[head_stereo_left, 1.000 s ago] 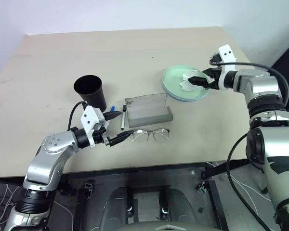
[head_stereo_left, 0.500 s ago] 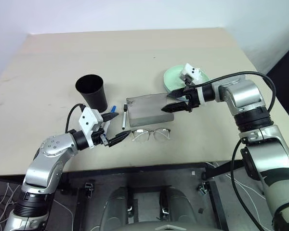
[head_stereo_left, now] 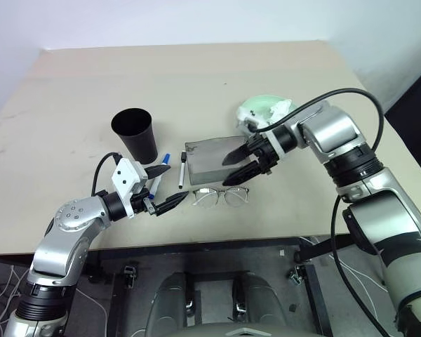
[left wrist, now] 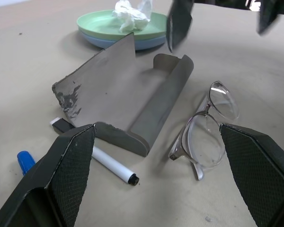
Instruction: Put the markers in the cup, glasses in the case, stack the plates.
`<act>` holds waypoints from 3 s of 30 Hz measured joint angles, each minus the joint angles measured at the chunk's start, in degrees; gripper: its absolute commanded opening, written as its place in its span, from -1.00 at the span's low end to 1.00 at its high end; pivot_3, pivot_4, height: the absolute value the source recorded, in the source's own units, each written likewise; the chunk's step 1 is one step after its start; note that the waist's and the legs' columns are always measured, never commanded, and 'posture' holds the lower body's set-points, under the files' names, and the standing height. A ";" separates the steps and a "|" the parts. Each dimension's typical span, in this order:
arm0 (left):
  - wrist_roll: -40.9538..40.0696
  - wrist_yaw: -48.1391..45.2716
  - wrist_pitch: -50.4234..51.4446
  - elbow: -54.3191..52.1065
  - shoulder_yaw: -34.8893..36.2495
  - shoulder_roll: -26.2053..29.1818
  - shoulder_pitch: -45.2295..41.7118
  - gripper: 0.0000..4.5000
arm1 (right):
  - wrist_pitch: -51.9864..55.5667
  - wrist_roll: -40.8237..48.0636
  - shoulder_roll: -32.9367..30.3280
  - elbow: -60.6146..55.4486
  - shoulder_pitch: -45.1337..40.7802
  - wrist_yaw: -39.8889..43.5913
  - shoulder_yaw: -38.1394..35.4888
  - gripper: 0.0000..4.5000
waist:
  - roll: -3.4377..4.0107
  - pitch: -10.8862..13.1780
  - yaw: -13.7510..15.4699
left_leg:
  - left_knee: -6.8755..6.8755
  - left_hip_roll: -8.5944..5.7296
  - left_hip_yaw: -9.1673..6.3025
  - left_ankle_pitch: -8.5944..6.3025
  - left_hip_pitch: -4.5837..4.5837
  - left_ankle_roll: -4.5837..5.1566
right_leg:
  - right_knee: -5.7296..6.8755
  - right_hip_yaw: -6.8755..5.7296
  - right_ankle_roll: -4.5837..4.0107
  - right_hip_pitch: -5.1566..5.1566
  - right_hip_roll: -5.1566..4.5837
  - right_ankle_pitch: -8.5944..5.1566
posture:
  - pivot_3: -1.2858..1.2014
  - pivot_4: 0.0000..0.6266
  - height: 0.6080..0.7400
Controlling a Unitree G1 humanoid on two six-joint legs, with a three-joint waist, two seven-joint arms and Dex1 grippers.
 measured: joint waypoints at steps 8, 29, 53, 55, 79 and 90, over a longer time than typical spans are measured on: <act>1.01 0.69 -0.86 0.00 -0.15 -0.69 -0.12 0.96 | -0.98 -1.43 0.23 0.19 -1.88 2.41 7.30 0.99 | 0.00 0.00 -0.10 | -0.01 0.01 -0.02 -0.01 -0.08 -0.01 | -0.02 0.01 -0.04 -0.09 -0.01 0.01 | 0.03 -0.52 0.41; 0.99 0.73 -1.02 -2.58 -0.15 -0.65 4.14 0.96 | -7.77 -3.53 2.64 4.57 -3.12 2.64 14.07 0.99 | 0.00 0.00 -0.15 | 0.01 0.01 -0.04 0.00 -0.51 -0.02 | -0.02 -0.01 -0.17 -0.50 0.00 0.09 | 0.03 -0.52 0.41; 1.05 0.85 -1.06 -2.57 -0.42 -0.88 3.98 0.96 | -7.87 -6.12 3.80 4.57 -3.02 2.65 14.07 0.02 | 0.00 0.00 -0.10 | 0.02 0.01 -0.02 0.03 -0.51 -0.01 | 0.00 -0.05 -0.14 -0.47 0.06 0.10 | 0.03 -0.52 0.41; 1.05 0.94 -1.06 -2.57 -0.48 -0.90 3.98 0.96 | -7.79 -6.63 4.12 4.64 -2.96 2.64 14.07 -0.23 | 0.00 0.00 -0.10 | 0.02 0.01 -0.02 0.03 -0.50 -0.01 | 0.00 -0.05 -0.14 -0.47 0.06 0.10 | 0.03 -0.52 0.41; 1.12 1.68 -2.21 -2.53 -0.77 -1.15 4.05 0.96 | -6.05 -7.43 3.82 3.74 -2.94 2.67 12.82 -0.99 | -0.01 -0.01 -0.07 | 0.03 0.03 -0.04 0.09 -0.47 -0.07 | 0.04 -0.09 -0.13 -0.44 0.09 0.11 | 0.03 -0.52 0.41; 1.01 0.96 -2.40 -2.32 0.21 -0.69 6.42 0.96 | -11.58 -3.91 -1.46 3.50 -8.85 1.88 6.45 -0.99 | -0.01 -0.01 -0.11 | 0.02 0.05 -0.04 0.10 -0.47 -0.08 | 0.04 -0.08 -0.14 -0.49 0.08 0.10 | 0.03 -0.52 0.41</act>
